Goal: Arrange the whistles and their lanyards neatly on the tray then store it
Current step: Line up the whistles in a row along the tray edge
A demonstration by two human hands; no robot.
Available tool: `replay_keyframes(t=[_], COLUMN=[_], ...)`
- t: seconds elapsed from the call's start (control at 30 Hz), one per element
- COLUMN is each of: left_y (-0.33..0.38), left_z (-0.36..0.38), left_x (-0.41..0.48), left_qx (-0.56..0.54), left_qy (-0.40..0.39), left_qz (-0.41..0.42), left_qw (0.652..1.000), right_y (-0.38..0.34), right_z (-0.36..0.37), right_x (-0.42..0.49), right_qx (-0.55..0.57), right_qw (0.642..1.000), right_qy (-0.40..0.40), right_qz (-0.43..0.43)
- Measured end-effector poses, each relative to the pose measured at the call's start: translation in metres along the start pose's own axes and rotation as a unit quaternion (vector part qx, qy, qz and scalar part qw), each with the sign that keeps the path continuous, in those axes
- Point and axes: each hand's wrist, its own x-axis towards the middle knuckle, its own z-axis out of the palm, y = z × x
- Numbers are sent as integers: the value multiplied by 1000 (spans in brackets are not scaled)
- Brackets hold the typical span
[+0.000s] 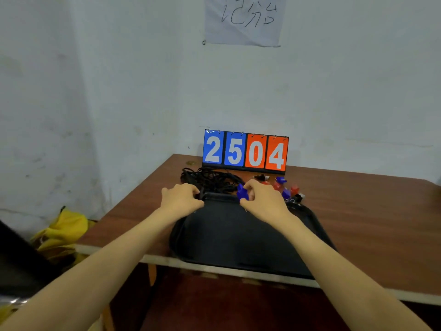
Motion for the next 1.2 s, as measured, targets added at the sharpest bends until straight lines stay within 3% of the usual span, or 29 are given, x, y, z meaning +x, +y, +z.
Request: replay_keyframes(t=[0.27,0.5,0.63,0.9,1.2], left_y=[0,-11,-24,-39,-37], left_z=[23,31,21,18,20], left_x=[22,26,24,30,31], left_qx=[85,44,-23,30,51], left_qy=[-20,11,-28,-96,-90], left_qz=[3,14,25,137,142], left_qw=[996,999,999,985,984], right_y=[1,8,15,18,6], right_z=[11,17,18,21,26], right_x=[8,11,10,13,23], right_qx=[13,34,45,50,24], right_qw=[1000,999,999,998,998], right_qy=[-11,-22,-25,-33,-62], right_qz=[-16,-9,-6,4,-4])
